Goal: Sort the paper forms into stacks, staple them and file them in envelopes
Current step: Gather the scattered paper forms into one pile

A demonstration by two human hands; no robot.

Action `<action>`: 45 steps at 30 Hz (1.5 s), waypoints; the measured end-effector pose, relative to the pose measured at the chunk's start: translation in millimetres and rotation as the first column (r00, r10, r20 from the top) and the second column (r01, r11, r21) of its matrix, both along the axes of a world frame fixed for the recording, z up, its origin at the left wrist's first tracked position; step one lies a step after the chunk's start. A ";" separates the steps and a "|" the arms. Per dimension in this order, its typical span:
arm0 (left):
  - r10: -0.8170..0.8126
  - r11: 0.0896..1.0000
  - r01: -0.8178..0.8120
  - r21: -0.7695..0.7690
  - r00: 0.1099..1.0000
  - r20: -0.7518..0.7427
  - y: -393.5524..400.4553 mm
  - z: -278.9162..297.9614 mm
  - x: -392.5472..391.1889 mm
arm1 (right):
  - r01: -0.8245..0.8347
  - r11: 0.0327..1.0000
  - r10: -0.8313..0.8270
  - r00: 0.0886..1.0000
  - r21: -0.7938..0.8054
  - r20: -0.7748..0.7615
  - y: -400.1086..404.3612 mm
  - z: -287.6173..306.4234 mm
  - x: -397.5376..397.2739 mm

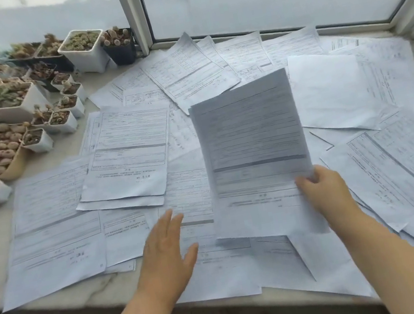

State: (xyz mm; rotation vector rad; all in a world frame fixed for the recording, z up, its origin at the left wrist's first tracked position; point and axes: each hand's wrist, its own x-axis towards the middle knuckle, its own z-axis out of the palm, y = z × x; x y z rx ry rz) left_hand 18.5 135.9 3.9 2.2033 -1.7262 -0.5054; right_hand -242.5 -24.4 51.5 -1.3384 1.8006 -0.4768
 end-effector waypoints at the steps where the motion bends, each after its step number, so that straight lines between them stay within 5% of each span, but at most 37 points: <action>1: -0.048 0.998 0.048 0.046 0.999 0.017 9.1 -2.9 1.6 | 0.067 0.997 -0.067 0.997 0.026 0.025 -3.1 -2.4 -11.9; 4: -0.262 0.937 0.221 0.269 0.957 0.127 25.1 -11.7 4.0 | 0.185 0.967 -0.206 0.973 0.176 0.109 1.4 -13.9 -26.4; 8: -0.454 0.853 0.401 0.335 0.886 0.092 30.2 -38.3 5.7 | 0.365 0.881 -0.450 0.844 0.302 0.293 11.2 -29.2 -15.0; 13: -0.492 0.870 0.493 -0.015 0.868 0.063 41.5 -47.4 20.1 | 0.553 0.758 -0.650 0.679 0.345 0.342 15.9 -36.8 -20.6; 17: -0.546 0.787 0.536 -0.306 0.836 0.059 43.0 -62.1 26.4 | 0.346 0.839 -0.477 0.839 0.420 0.261 32.4 -23.3 -2.3; 21: -0.526 0.803 0.518 -0.294 0.849 0.056 50.0 -73.5 21.1 | 0.112 0.868 -0.227 0.956 0.485 0.187 63.6 -29.3 41.1; 26: -0.475 0.836 0.494 -0.238 0.869 0.138 53.4 -66.1 1.9 | 0.094 0.909 -0.160 0.978 0.406 0.131 82.7 -53.0 76.6; 30: -0.552 0.782 0.552 -0.289 0.829 0.092 53.0 -64.2 -0.9 | 0.194 0.860 -0.331 0.916 0.473 0.227 74.1 -58.3 74.6; 33: -0.496 0.804 0.475 -0.358 0.867 0.035 48.7 -44.6 19.4 | 0.102 0.845 -0.293 0.910 0.525 0.295 67.7 -48.8 71.6; 36: -0.345 0.859 0.303 -0.413 0.938 -0.029 30.3 -21.7 58.7 | 0.100 0.908 -0.254 0.903 0.406 0.347 61.6 -39.8 65.1; 40: -0.107 0.958 0.117 -0.264 0.993 0.049 -18.3 -25.1 112.3 | 0.164 0.937 -0.305 0.818 0.310 0.488 54.5 -27.2 56.9; 45: -0.045 0.990 0.011 0.144 0.969 0.242 -72.8 -32.1 136.4 | 0.174 0.930 -0.352 0.678 0.324 0.646 45.0 -16.9 50.9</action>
